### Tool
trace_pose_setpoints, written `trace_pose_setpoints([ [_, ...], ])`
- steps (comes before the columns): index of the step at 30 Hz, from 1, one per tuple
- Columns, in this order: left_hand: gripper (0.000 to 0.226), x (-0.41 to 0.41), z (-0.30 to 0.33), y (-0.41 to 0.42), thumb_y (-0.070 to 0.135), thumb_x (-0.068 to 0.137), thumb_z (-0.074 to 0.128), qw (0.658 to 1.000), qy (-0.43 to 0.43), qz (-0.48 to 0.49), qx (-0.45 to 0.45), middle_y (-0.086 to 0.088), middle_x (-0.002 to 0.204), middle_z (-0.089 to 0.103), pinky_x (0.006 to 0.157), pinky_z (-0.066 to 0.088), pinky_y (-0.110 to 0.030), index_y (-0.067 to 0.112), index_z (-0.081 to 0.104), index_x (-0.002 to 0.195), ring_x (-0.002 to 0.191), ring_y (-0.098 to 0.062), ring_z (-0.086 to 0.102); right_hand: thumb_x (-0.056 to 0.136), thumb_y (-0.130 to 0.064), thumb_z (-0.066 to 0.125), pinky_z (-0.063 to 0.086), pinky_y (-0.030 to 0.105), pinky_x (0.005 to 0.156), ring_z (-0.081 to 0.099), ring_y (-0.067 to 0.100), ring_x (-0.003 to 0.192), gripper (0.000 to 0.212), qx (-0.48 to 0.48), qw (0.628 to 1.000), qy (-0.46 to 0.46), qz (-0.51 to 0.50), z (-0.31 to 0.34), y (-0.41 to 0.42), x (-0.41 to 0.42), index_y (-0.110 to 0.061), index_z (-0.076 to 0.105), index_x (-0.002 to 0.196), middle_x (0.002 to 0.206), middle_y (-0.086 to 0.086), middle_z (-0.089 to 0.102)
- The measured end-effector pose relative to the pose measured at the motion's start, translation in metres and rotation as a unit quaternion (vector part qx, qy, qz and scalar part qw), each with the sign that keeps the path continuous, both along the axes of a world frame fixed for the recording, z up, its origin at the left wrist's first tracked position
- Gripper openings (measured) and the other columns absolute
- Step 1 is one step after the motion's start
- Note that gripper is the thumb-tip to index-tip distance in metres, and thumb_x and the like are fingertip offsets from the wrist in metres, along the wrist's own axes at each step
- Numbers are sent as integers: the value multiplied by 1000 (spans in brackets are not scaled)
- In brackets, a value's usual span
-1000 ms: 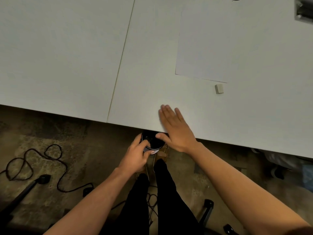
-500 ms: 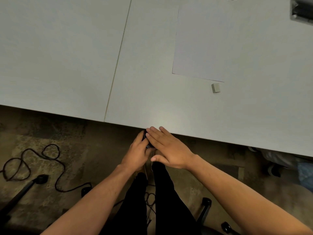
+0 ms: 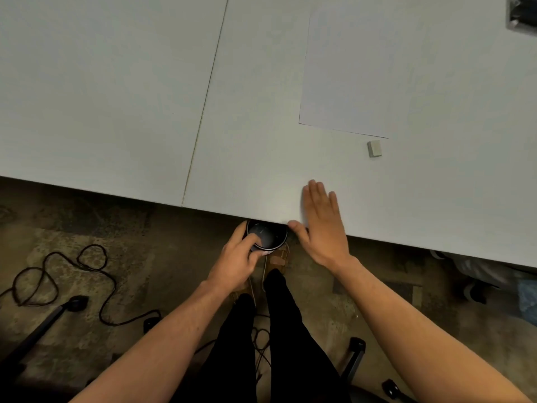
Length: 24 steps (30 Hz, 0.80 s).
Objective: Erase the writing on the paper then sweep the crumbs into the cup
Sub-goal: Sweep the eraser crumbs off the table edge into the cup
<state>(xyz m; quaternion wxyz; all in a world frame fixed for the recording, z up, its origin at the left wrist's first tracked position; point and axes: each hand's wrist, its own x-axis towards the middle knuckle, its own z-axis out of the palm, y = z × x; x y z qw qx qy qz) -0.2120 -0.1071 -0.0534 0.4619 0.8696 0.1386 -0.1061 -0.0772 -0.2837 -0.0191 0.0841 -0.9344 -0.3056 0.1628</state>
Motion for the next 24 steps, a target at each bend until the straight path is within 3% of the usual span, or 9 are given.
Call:
trace_pose_setpoints([
  [3, 17, 1, 2, 0, 13, 92, 70, 1000, 4, -2, 2, -4, 150, 42, 108, 35, -24, 11, 66, 108, 130, -16, 48, 94, -69, 11, 3, 46, 120, -7, 22, 147, 85, -23, 997, -1, 67, 2, 16, -14, -7, 6, 152, 160, 13, 2],
  [7, 13, 0, 4, 0, 12, 93, 68, 1000, 10, -6, 2, -4, 147, 42, 96, 41, -22, 11, 65, 106, 123, -18, 53, 92, -69, 10, 5, 47, 120, -5, 24, 148, 87, -6, 987, 24, 158, 5, 30, -32, -5, 10, 151, 159, 14, 6],
  [11, 44, 1, 5, 0, 13, 96, 64, 1000, 6, -13, -28, -2, 152, 38, 101, 38, -21, 13, 55, 139, 128, -9, 46, 94, -66, 13, 7, 47, 119, -5, 20, 148, 83, 16, 971, 32, 237, 2, 30, -46, -6, 11, 152, 160, 11, 5],
  [12, 45, 1, 5, 0, 13, 96, 64, 1000, 10, -13, -25, -1, 153, 37, 101, 37, -19, 14, 54, 140, 128, -7, 45, 94, -66, 14, 7, 46, 119, -3, 20, 148, 82, 39, 970, 40, 237, 3, 29, -46, -8, 12, 152, 160, 10, 8],
  [15, 17, 1, 2, 0, 9, 92, 68, 1000, 5, -3, 4, -2, 147, 43, 97, 40, -20, 10, 65, 108, 124, -16, 52, 94, -66, 17, 10, 44, 119, 8, 19, 148, 79, 125, 986, 54, 98, 7, 14, -34, -13, 17, 152, 159, 8, 17],
  [19, 8, 2, 2, 1, 8, 89, 71, 1000, 0, 7, -1, -6, 140, 48, 100, 44, -26, 6, 64, 94, 122, -20, 53, 95, -66, 12, 0, 43, 120, -11, 17, 147, 77, 75, 982, 7, -174, 3, -27, 0, -17, -8, 151, 160, 3, -8],
  [21, 8, 3, 3, 1, 8, 89, 71, 1000, -4, 8, -3, -6, 139, 48, 99, 41, -23, 6, 64, 92, 121, -15, 51, 93, -69, 9, 0, 46, 120, -15, 17, 145, 84, 20, 979, 17, -202, 1, -38, 14, -12, -9, 151, 160, 7, -10],
  [24, 8, 4, 4, 1, 8, 89, 71, 1000, -3, 14, -9, -5, 139, 48, 98, 38, -18, 7, 64, 91, 119, -10, 48, 92, -71, 7, -4, 47, 119, -18, 20, 145, 86, -40, 991, 4, -130, 0, -33, 16, -9, -11, 150, 159, 11, -12],
])
